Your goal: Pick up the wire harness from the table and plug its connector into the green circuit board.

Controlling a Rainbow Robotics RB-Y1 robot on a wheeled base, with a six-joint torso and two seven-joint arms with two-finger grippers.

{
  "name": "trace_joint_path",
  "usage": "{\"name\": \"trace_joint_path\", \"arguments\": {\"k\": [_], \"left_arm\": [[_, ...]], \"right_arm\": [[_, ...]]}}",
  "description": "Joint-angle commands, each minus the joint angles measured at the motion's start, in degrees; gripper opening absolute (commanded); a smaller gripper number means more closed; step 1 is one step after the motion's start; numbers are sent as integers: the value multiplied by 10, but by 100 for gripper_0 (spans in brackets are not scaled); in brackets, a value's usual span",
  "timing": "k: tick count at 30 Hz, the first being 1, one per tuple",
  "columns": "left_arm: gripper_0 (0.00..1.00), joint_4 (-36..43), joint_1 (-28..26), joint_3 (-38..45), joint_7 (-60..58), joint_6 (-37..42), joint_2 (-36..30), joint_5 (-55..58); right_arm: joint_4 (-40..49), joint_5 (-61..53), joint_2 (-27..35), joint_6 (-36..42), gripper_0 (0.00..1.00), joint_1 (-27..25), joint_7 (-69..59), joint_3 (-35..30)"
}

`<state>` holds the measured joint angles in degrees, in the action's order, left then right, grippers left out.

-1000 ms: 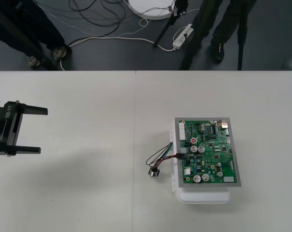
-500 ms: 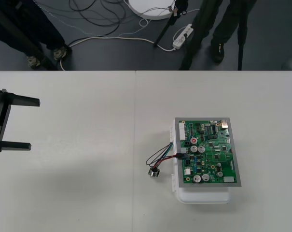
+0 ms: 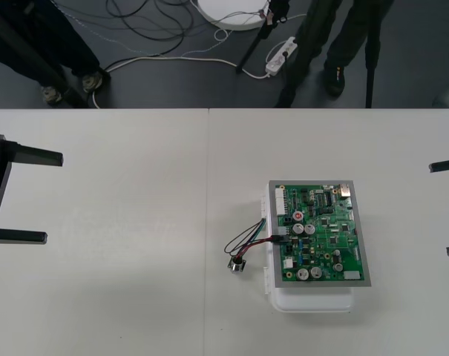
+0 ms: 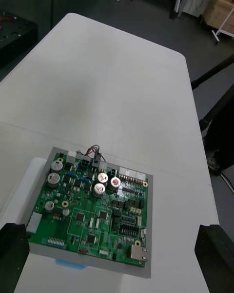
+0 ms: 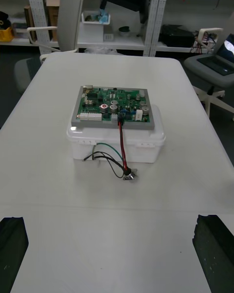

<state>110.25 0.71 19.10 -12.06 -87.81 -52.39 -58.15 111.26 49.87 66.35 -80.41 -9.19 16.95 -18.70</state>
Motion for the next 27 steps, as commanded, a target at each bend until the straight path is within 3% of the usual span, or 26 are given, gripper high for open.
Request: {"name": "trace_joint_path", "arguments": {"k": [1, 11, 27], "left_arm": [[100, 58, -33, 36, -83, -13, 20, -20], [100, 89, -53, 47, -74, -1, 52, -68], [100, 89, -62, 51, -43, -2, 61, -129]], "right_arm": [[25, -10, 4, 8, 100, 12, 28, 19], [24, -9, 8, -1, 100, 9, 19, 18], [28, 11, 6, -48, 100, 9, -135, 4]]}}
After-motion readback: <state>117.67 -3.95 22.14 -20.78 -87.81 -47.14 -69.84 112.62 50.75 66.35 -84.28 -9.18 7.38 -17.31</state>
